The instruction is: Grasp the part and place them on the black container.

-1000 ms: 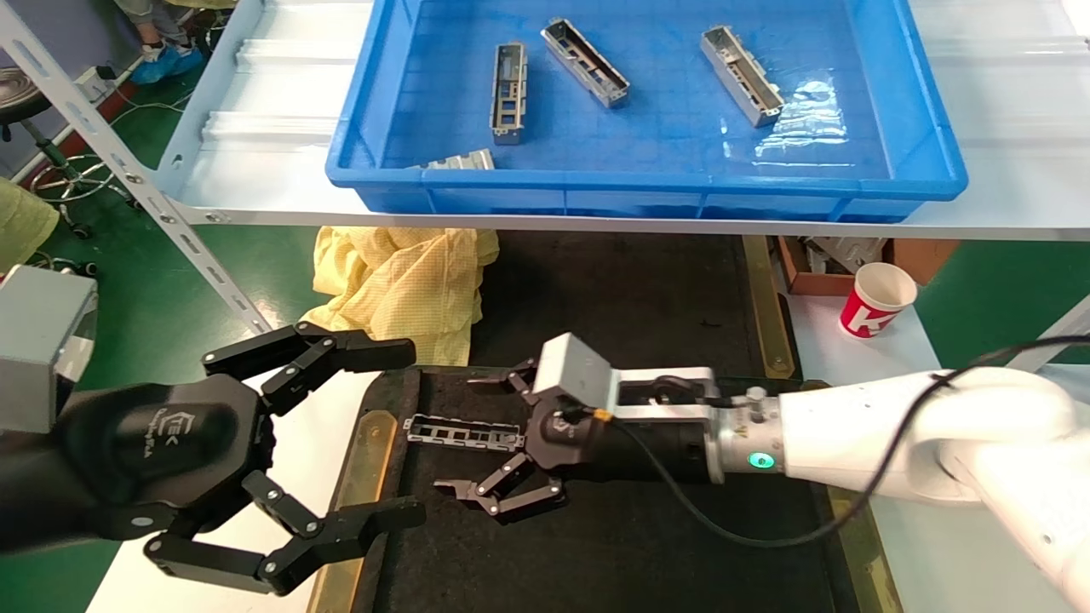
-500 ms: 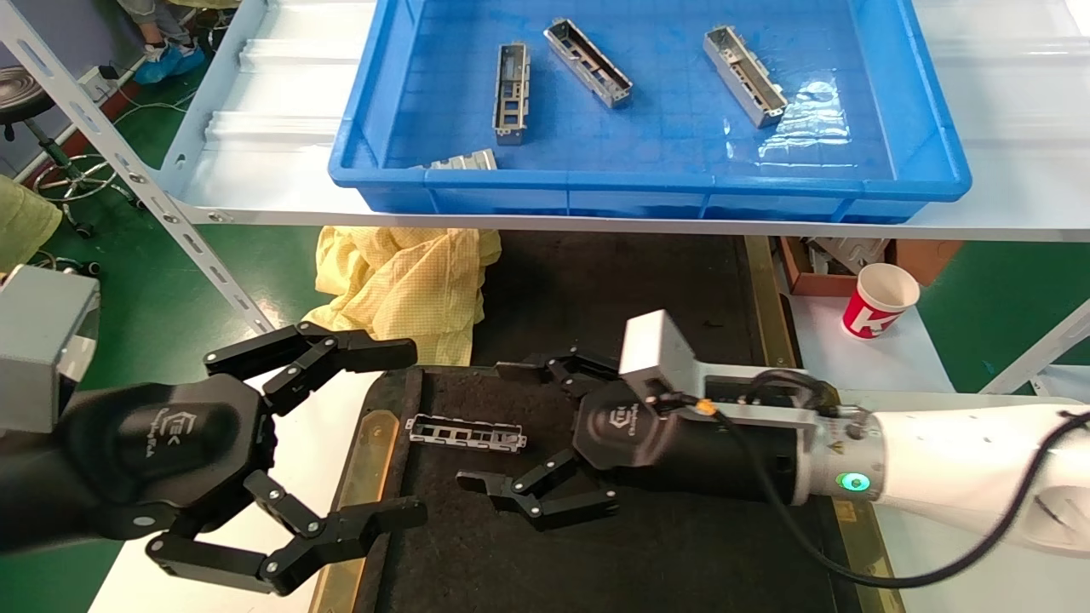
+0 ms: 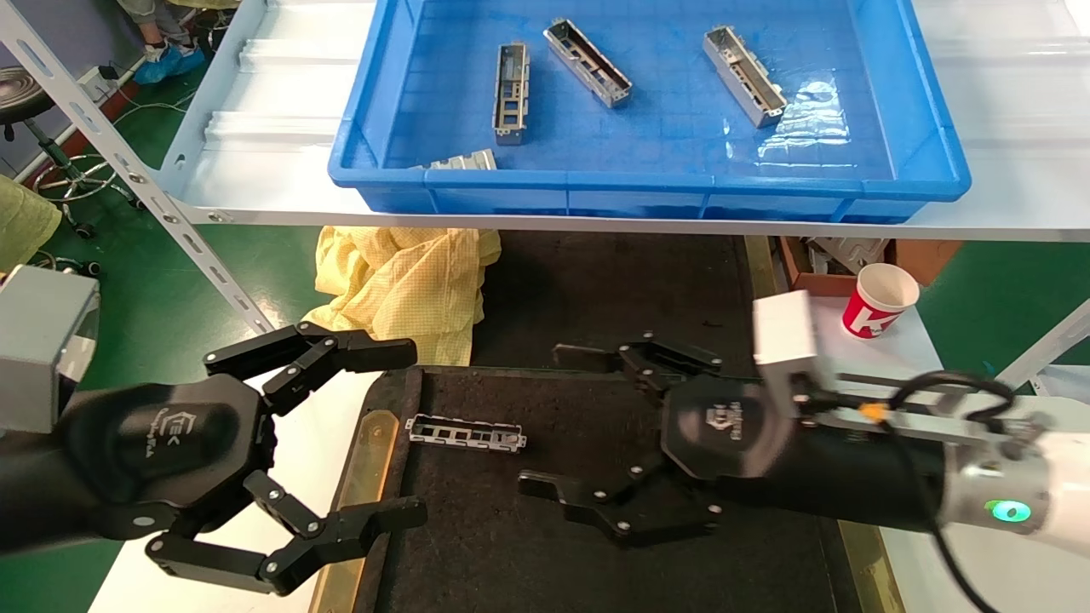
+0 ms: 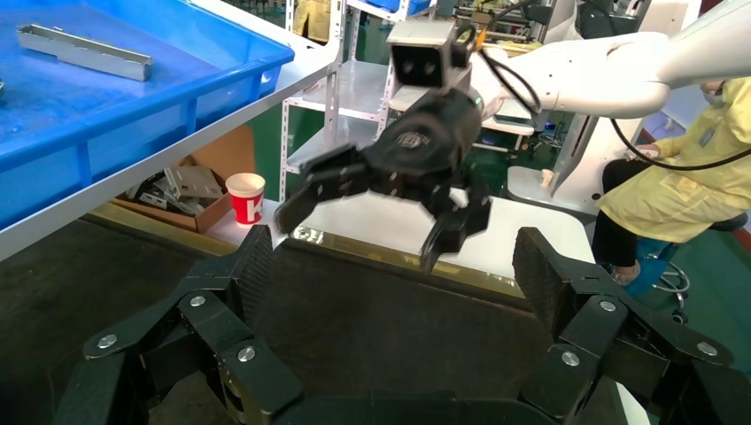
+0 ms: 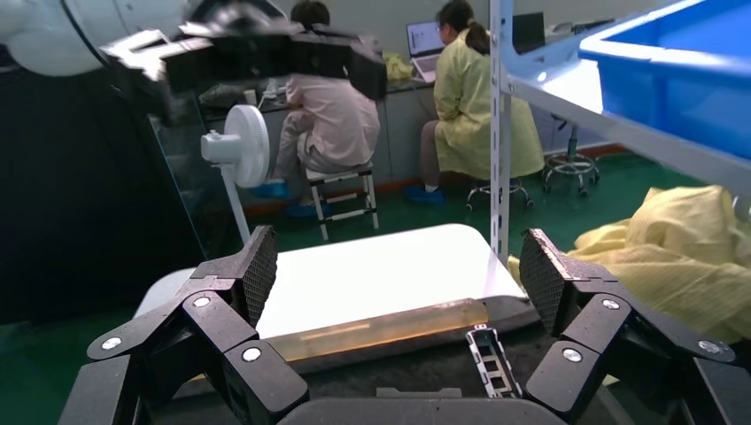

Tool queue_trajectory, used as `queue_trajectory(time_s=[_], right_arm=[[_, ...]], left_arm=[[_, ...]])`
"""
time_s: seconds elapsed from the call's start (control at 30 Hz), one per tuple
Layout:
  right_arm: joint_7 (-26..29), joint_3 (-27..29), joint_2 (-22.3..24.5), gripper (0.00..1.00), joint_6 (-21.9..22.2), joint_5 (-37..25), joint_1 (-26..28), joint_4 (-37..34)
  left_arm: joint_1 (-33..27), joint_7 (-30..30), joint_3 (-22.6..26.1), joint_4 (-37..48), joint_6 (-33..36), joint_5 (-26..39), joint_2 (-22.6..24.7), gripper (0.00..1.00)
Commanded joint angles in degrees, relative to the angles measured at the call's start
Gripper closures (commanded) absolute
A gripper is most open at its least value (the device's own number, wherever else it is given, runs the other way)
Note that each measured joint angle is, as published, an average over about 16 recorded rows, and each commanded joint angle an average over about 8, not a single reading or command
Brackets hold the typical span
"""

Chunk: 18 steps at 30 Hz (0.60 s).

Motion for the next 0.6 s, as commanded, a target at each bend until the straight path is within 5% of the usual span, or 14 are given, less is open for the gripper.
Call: queue_trajectory(time_s=[0.03, 0.6], right_arm=[[1.17, 2.01, 1.31, 0.0, -0.59, -0.31, -0.95, 1.74], [11.07, 18.99, 12.36, 0.0, -5.6, -2.96, -8.95, 16.45]], left_arm=[[0.0, 0.0, 0.0, 0.0, 0.0, 0.0, 0.0, 0.0], [0.0, 0.0, 0.0, 0.0, 0.0, 0.0, 0.0, 0.0]])
